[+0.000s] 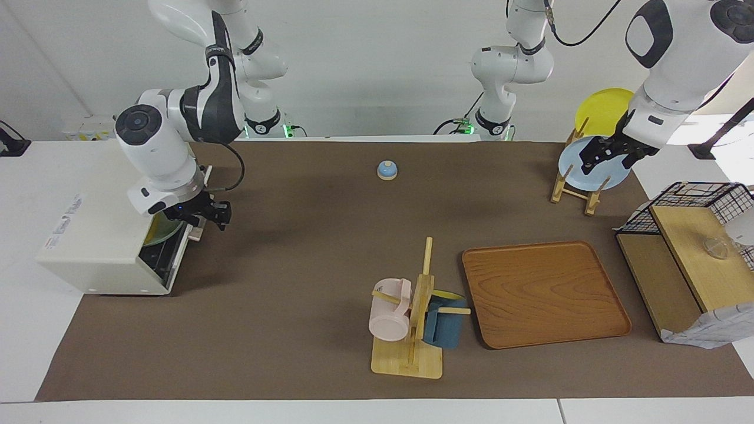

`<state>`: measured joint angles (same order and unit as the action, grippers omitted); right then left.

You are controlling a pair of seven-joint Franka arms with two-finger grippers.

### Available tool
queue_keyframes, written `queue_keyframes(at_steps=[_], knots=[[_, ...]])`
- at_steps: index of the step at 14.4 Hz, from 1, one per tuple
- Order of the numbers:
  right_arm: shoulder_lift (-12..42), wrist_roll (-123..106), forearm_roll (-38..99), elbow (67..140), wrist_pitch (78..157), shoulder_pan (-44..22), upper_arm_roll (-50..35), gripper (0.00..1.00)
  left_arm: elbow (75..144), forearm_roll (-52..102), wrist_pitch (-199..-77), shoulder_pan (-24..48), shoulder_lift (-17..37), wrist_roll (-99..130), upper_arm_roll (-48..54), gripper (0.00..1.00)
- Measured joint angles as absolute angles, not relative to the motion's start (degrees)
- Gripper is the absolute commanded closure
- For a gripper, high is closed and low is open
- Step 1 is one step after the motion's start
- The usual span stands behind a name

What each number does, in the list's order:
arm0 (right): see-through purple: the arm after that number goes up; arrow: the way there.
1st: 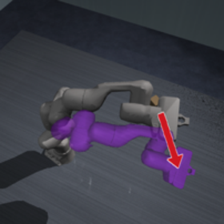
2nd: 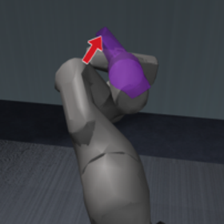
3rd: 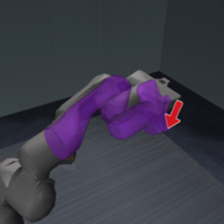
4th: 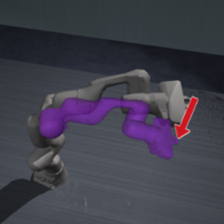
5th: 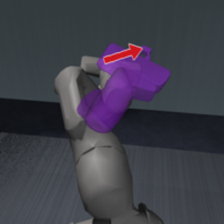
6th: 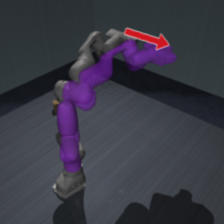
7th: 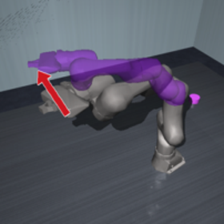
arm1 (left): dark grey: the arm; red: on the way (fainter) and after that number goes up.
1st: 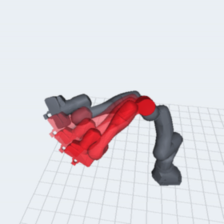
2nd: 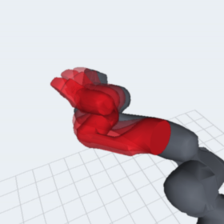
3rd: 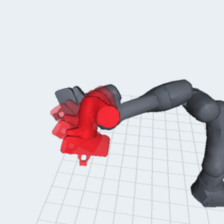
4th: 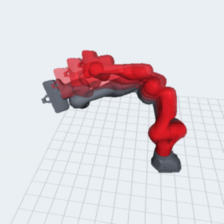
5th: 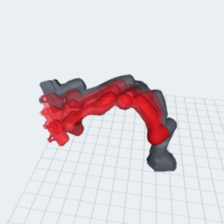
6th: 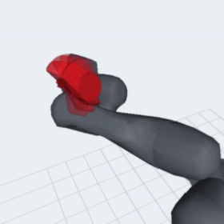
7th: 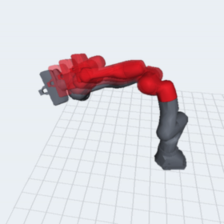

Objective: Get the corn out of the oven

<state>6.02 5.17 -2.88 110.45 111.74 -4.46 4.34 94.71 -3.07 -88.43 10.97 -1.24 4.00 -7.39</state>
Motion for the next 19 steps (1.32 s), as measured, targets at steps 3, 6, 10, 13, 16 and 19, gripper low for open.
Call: queue_keyframes(at_steps=[3, 6, 10, 13, 16, 19], knots=[[6.0, 5.9, -2.9, 111.2, 112.9, -6.4, 4.3, 0.58, 94.7, -3.1, -88.4, 11.0, -1.2, 4.0, -7.4, 0.00], [6.0, 9.3, -2.9, 110.9, 112.7, -8.8, 4.2, 0.62, 94.7, -3.1, -88.4, 11.0, -1.2, 4.0, -7.4, 0.00], [6.1, 10.0, -2.9, 108.9, 110.3, -9.4, 4.3, 0.52, 94.7, -3.1, -88.4, 11.0, -1.2, 4.0, -7.4, 0.00], [6.3, 10.0, -2.9, 109.1, 110.0, -9.0, 4.6, 0.51, 94.7, -3.1, -88.4, 11.0, -1.2, 4.0, -7.4, 0.00], [6.3, 6.9, -3.0, 111.0, 110.0, -7.1, 4.6, 0.51, 94.7, -3.1, -88.4, 11.0, -1.2, 4.0, -7.4, 0.00], [6.0, 2.2, -3.0, 113.6, 110.9, -4.3, 4.7, 0.54, 94.7, -3.1, -88.4, 11.0, -1.2, 4.0, -7.4, 0.00]])
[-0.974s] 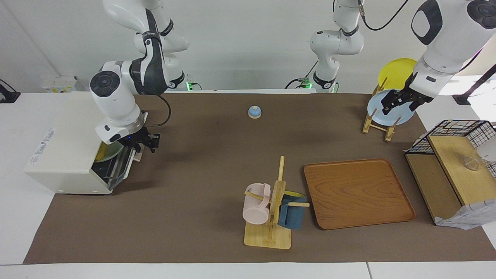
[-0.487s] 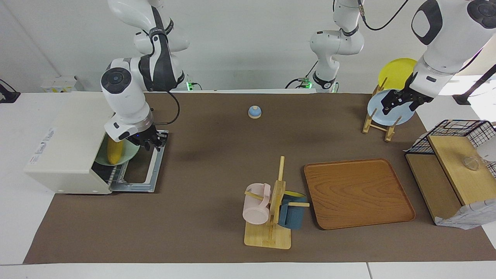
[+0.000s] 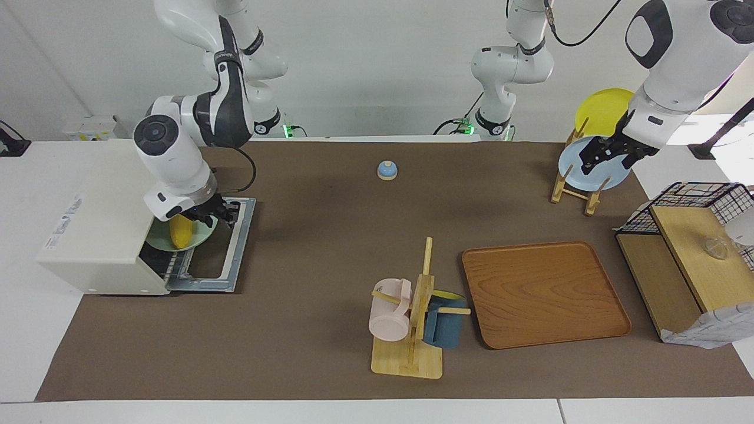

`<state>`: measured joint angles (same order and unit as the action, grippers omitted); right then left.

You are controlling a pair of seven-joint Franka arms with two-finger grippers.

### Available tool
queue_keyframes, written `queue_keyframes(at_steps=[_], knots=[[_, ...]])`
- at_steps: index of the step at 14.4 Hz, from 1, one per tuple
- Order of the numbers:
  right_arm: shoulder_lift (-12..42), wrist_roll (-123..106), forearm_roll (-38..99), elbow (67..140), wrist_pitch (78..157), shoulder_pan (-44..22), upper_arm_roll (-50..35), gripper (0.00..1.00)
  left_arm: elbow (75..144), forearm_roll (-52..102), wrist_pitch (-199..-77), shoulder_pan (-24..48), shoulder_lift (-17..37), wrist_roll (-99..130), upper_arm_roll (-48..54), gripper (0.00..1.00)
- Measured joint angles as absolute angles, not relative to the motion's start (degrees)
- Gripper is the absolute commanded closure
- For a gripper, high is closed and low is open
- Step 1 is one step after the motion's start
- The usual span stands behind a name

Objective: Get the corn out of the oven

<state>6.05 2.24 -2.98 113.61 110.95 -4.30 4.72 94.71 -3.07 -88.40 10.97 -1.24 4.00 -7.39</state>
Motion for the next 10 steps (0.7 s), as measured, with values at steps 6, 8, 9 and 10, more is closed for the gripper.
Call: queue_keyframes(at_steps=[6, 8, 9, 10], knots=[[4.9, 0.4, -4.9, 121.8, 119.7, -3.3, 4.8, 1.00, 94.7, -3.1, -88.4, 11.0, -1.2, 4.0, -7.4, 0.00], [4.9, 0.6, -7.2, 120.6, 117.7, -4.4, 4.7, 1.00, 94.7, -3.1, -88.4, 11.0, -1.2, 4.0, -7.4, 0.00], [4.8, 1.8, -7.6, 118.9, 115.2, -5.7, 4.7, 1.00, 94.7, -3.1, -88.4, 11.0, -1.2, 4.0, -7.4, 0.00], [5.1, 4.3, -7.8, 116.3, 112.3, -7.9, 4.6, 1.00, 94.7, -3.1, -88.4, 11.0, -1.2, 4.0, -7.4, 0.00]])
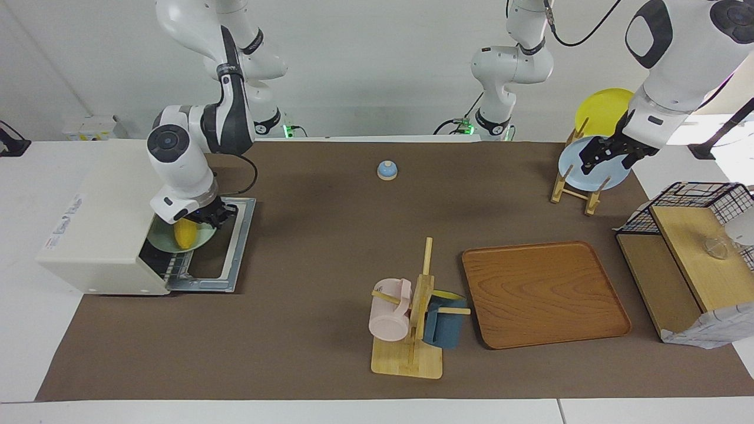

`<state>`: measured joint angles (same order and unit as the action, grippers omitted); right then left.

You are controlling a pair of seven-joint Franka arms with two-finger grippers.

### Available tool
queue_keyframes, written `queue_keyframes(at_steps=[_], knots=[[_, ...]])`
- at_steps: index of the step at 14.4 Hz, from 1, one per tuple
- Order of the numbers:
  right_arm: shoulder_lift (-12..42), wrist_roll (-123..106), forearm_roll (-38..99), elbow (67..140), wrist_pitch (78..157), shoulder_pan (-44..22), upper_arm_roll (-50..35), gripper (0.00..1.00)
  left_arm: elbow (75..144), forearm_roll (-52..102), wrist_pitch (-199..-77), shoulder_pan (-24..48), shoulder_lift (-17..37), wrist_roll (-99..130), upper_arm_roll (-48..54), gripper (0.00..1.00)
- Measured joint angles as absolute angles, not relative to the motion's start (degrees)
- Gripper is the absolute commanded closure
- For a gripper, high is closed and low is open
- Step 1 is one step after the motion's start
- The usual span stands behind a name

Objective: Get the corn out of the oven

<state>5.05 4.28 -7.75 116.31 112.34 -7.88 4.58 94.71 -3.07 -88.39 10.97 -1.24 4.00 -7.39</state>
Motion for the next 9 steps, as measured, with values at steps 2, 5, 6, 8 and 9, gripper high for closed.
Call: queue_keyframes(at_steps=[2, 5, 6, 8, 9], knots=[[6.7, 13.3, -7.8, 109.3, 105.4, -14.9, 4.3, 1.00, 94.7, -3.1, -88.4, 11.0, -1.2, 4.0, -7.4, 0.00], [14.8, 31.5, -3.8, 94.2, 97.3, -27.6, 3.6, 1.00, 94.7, -3.1, -88.3, 11.0, -1.2, 4.0, -7.4, 0.00], [19.4, 37.4, -1.4, 88.0, 96.4, -31.4, 3.3, 1.00, 94.7, -3.1, -88.2, 11.0, -1.2, 4.0, -7.4, 0.00], [29.8, 47.9, 1.2, 76.7, 99.4, -37.9, 2.9, 0.99, 94.7, -3.1, -88.0, 11.0, -1.2, 4.4, -7.2, 0.00], [34.5, 52.6, 1.7, 72.8, 102.8, -40.0, 2.3, 0.93, 94.7, -3.1, -87.9, 11.0, -1.2, 4.6, -7.2, 0.00]])
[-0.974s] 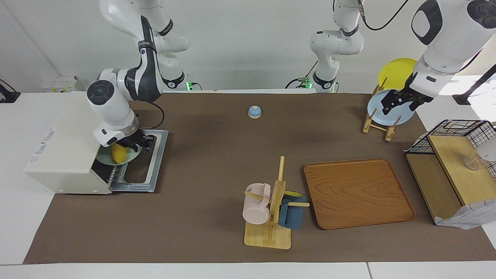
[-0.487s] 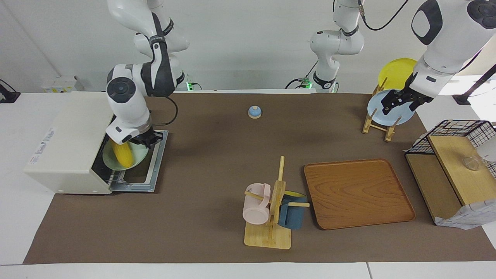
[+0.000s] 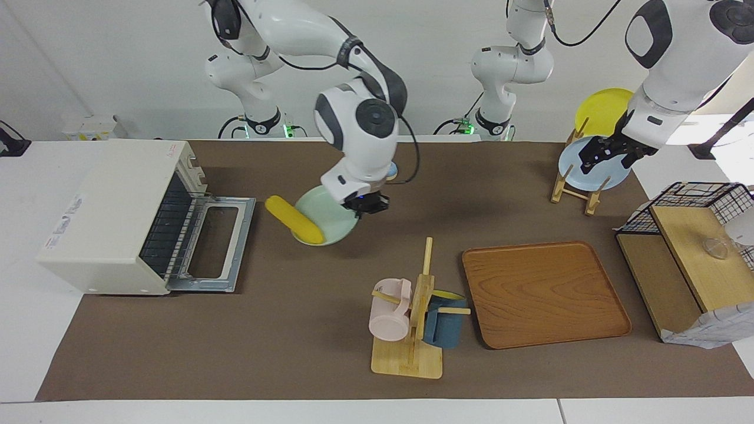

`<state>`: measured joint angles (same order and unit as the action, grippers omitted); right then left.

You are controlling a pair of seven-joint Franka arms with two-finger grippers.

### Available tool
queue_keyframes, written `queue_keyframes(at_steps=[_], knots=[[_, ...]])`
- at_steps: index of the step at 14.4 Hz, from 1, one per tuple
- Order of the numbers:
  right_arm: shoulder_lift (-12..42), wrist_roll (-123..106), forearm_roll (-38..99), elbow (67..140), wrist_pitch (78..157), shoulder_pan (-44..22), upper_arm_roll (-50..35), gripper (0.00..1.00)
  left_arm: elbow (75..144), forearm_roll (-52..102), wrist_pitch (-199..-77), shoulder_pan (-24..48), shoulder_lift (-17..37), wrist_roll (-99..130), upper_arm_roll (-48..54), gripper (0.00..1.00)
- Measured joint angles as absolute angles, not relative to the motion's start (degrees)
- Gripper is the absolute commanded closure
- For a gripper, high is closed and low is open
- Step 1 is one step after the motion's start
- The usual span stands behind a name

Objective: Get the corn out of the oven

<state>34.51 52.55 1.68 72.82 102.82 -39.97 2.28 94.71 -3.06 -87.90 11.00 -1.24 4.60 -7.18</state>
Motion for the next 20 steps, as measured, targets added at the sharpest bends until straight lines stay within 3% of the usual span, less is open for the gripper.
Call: queue_keyframes(at_steps=[1, 3, 6, 8, 10, 13, 15, 17, 20], knots=[[38.5, 56.7, 1.9, 70.0, 106.6, -41.1, 1.2, 0.81, 94.7, -3.1, -87.8, 11.0, -1.2, 4.7, -7.2, 0.00], [43.5, 62.2, 1.9, 66.7, 111.6, -41.8, -0.9, 0.68, 94.7, -3.1, -87.4, 10.9, -1.2, 4.8, -7.4, 0.00], [44.7, 63.7, 2.0, 62.7, 109.1, -42.2, -1.9, 0.69, 94.8, -3.1, -87.0, 10.7, -1.3, 4.8, -7.7, 0.00], [43.4, 62.3, 1.7, 60.5, 100.6, -41.3, -0.7, 0.69, 95.6, -3.1, -87.0, 10.5, -1.5, 4.8, -7.8, 0.00], [39.1, 53.0, 1.7, 60.5, 93.0, -35.3, 0.1, 0.69, 99.7, -2.8, -91.0, 10.8, -2.7, 4.8, -7.3, 0.00], [29.8, 36.8, 1.1, 71.3, 90.1, -22.4, 0.1, 0.77, 110.6, -1.8, -105.9, 20.6, -4.2, 17.1, -5.5, 0.00], [25.0, 29.5, 0.6, 83.9, 97.8, -16.4, 0.0, 0.89, 114.5, -1.9, -116.2, 31.4, -1.4, 27.6, -4.5, 0.00], [22.3, 25.7, 0.5, 96.7, 110.4, -13.4, -0.1, 0.93, 115.3, -1.9, -124.7, 39.0, 4.5, 34.5, -4.1, 0.00], [20.2, 22.7, -2.6, 109.5, 118.9, -12.8, -0.1, 0.95, 114.7, -1.9, -132.2, 42.7, 12.0, 36.7, -4.2, 0.00]])
